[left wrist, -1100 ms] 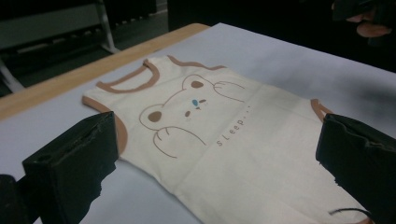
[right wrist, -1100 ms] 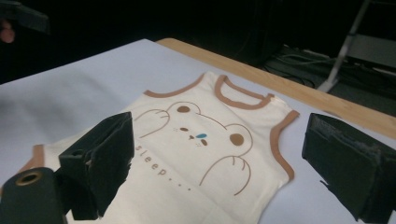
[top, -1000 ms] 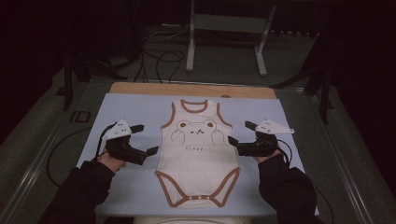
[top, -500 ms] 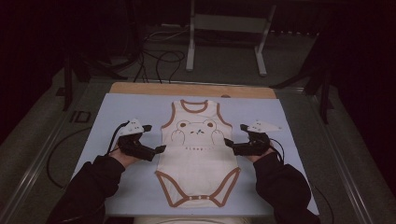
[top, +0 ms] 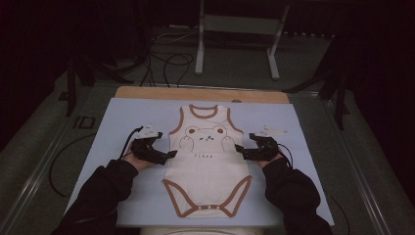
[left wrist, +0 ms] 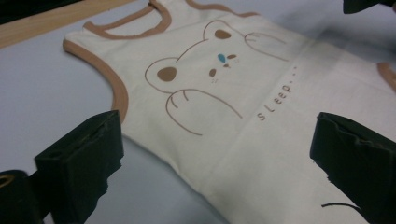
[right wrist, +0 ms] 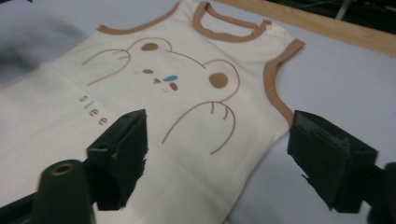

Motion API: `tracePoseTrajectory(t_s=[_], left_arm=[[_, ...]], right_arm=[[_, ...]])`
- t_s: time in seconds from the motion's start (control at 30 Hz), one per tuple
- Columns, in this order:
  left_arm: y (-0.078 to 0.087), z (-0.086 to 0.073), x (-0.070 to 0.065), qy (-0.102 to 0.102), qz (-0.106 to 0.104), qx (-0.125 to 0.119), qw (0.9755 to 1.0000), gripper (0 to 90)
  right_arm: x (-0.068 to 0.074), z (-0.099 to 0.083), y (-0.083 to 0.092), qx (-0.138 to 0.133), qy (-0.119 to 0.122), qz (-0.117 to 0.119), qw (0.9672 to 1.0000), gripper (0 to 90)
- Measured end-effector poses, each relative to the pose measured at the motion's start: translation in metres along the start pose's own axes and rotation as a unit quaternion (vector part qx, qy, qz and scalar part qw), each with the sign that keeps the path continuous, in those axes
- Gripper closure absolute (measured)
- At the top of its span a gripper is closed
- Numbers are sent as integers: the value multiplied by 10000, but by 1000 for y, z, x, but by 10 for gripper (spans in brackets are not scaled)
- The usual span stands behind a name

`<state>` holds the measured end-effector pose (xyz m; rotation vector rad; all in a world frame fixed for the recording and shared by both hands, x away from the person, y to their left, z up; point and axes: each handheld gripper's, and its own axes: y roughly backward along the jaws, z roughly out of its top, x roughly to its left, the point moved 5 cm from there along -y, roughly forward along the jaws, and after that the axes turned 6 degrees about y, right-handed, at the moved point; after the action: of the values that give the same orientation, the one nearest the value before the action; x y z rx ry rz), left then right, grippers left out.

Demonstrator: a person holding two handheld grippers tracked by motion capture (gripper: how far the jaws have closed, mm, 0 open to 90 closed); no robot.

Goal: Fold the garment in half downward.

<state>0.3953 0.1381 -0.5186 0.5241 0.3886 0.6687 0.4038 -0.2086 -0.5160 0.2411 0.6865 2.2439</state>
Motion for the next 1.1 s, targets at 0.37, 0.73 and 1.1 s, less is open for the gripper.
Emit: tracePoseTrajectory(t_s=[0.37, 0.73, 1.1], left_arm=[[-19, -8, 9, 259, 252, 418, 9985, 180], [-28, -11, 17, 202, 636, 673, 9955, 324], [-41, -17, 16, 267, 779, 939, 9922, 449]], right_arm=[[-11, -12, -14, 277, -266, -134, 9992, 312], [-11, -24, -27, 665, -234, -106, 9975, 453], [-11, -26, -34, 872, -125, -109, 9961, 551]])
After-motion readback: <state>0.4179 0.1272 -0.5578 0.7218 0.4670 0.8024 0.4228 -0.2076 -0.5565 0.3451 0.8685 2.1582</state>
